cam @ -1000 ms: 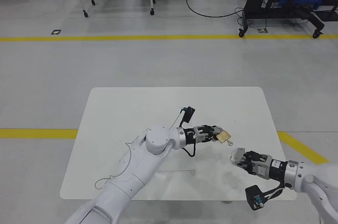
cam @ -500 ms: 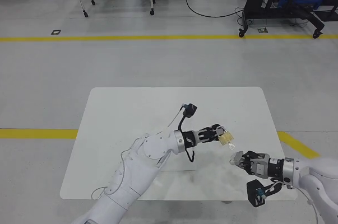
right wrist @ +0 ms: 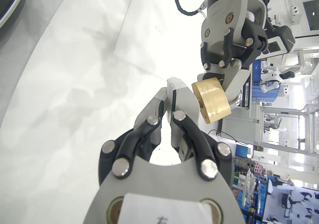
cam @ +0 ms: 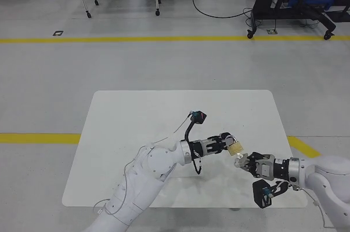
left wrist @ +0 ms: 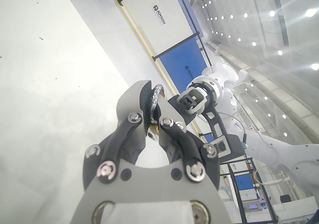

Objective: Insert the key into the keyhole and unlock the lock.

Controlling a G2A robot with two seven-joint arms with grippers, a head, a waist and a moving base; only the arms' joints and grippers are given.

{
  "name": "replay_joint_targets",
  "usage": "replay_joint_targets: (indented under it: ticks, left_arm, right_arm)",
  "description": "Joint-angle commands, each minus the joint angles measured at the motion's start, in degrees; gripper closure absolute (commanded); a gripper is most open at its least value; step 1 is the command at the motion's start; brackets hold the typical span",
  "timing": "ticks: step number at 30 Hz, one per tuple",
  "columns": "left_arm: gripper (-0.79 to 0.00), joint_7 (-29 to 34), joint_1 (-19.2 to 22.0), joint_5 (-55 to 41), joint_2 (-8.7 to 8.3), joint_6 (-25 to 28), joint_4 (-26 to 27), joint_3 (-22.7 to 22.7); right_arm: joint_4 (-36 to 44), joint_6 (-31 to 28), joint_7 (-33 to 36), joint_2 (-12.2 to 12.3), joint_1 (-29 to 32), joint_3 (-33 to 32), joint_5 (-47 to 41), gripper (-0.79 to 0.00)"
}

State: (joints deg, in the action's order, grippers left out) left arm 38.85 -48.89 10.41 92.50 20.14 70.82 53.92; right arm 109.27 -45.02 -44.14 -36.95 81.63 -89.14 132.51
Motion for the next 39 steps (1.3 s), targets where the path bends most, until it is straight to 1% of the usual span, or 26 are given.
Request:
replay_joint_targets:
  ticks: [1,7,9,10,11,12,23,24,25,27,29,31,32,33,34,35,36,37,39]
  left_arm:
    - [0.0,0.2,0.0,0.2,-0.1,0.1,0.1,-0.1]
    - [0.0,0.4,0.2,1.1,-0.38,0.4,0.4,-0.2]
    - [0.0,-0.4,0.0,0.7,-0.57,-0.8,0.4,0.7]
    - [0.0,-0.6,-0.2,0.3,-0.64,-1.5,0.6,1.1]
    - [0.0,-0.6,-0.2,0.3,-0.64,-1.5,0.6,1.1]
    - [0.0,-0.6,-0.2,0.3,-0.64,-1.5,0.6,1.1]
    - [0.0,-0.6,-0.2,0.3,-0.64,-1.5,0.6,1.1]
    - [0.0,-1.7,-0.3,2.4,-0.79,-1.7,0.6,1.3]
    - [0.0,-3.5,-0.9,4.0,-1.0,-0.7,1.5,1.7]
    - [0.0,-5.2,-3.1,-0.1,-1.35,3.3,2.3,3.7]
    - [0.0,-7.3,-4.5,-1.4,-1.92,5.4,2.0,6.5]
    - [0.0,-8.9,-6.3,-6.5,-2.1,8.1,2.0,8.3]
    - [0.0,-9.0,-6.9,-9.2,-2.16,9.1,1.4,9.0]
    - [0.0,-9.1,-7.1,-11.1,-2.21,9.9,0.7,9.5]
    - [0.0,-9.1,-7.2,-12.8,-2.22,10.7,-0.1,9.7]
    - [0.0,-9.1,-7.2,-14.2,-2.19,11.2,-1.1,9.8]
    - [0.0,-8.9,-7.1,-15.6,-2.11,11.5,-1.9,9.6]
    - [0.0,-8.6,-6.8,-16.8,-2.02,11.4,-2.9,9.3]
    - [0.0,-8.3,-5.9,-17.9,-1.79,10.3,-4.7,8.4]
  right_arm:
    - [-0.2,-0.2,0.3,0.0,-0.4,0.3,-0.3,0.0]
    - [-0.6,-0.3,0.4,0.2,-1.0,0.3,-1.3,0.0]
    - [-0.3,0.5,0.0,0.3,-0.6,-0.2,-1.6,0.0]
    - [-0.1,1.4,-0.8,0.4,-0.1,-0.5,-1.3,-0.286]
    - [0.0,1.8,-1.1,0.4,0.2,-0.6,-1.1,-0.714]
    - [0.0,1.8,-1.1,0.4,0.2,-0.6,-1.1,-0.785]
    - [0.0,1.8,-1.1,0.4,0.2,-0.6,-1.1,-0.785]
    - [0.0,1.8,-1.1,0.4,0.2,-0.6,-1.1,-0.785]
    - [0.0,1.8,-1.1,0.4,0.2,-0.6,-1.1,-0.785]
    - [0.0,1.8,-1.1,0.4,0.2,-0.6,-1.1,-0.785]
    - [-1.1,3.9,-2.1,0.1,0.4,-1.0,-6.1,-0.785]
    - [-2.8,7.0,-2.9,-0.2,0.4,-2.1,-10.4,-0.785]
    - [-3.6,8.5,-3.5,-0.3,0.7,-2.4,-12.7,-0.699]
    - [-4.3,10.3,-3.7,-0.6,0.9,-2.6,-14.9,-0.489]
    - [-4.9,11.7,-3.9,-0.8,1.3,-2.5,-17.0,-0.342]
    - [-5.2,12.6,-4.0,-1.0,1.5,-2.1,-19.1,-0.246]
    - [-5.3,13.9,-3.8,-1.2,1.5,-1.7,-20.9,-0.191]
    - [-5.4,15.0,-3.2,-1.5,1.5,-0.9,-22.3,-0.209]
    - [-4.8,16.9,-0.5,-1.9,1.1,0.8,-22.4,-0.197]
